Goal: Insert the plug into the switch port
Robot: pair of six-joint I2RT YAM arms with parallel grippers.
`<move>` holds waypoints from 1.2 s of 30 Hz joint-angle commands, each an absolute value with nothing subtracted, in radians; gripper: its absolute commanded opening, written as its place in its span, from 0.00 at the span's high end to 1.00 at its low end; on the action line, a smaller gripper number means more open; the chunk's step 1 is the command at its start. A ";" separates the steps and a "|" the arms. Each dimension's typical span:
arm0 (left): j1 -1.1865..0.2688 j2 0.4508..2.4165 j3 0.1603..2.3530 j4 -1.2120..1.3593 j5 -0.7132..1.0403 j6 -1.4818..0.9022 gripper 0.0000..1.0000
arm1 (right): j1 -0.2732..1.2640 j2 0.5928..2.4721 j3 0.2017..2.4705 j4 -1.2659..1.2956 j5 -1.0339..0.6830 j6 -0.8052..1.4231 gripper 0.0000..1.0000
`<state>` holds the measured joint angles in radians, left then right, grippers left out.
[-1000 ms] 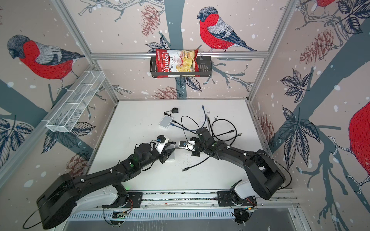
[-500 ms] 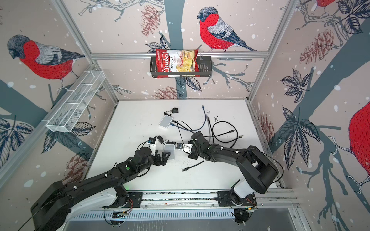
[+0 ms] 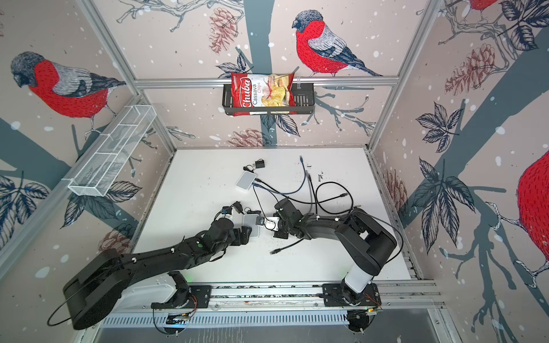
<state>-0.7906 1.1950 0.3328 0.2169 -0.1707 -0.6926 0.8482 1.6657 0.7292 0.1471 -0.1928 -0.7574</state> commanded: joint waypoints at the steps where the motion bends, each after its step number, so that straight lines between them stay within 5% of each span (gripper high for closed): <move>1: -0.773 1.198 0.322 0.331 -0.194 -0.704 0.10 | 0.857 1.681 0.748 0.134 -0.183 -0.776 0.99; 24: -0.712 1.390 0.345 0.529 0.017 -0.676 0.44 | 0.898 1.721 0.772 0.199 -0.245 -0.698 0.99; 36: -0.712 1.397 0.331 0.542 0.011 -0.665 0.48 | 0.928 1.720 0.819 0.221 -0.235 -0.569 0.99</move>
<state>-0.7097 1.3903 0.3279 0.4763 -0.0639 -0.6724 0.9119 1.7267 0.8013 0.1455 -0.1791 -0.6151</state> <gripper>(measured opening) 0.518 0.116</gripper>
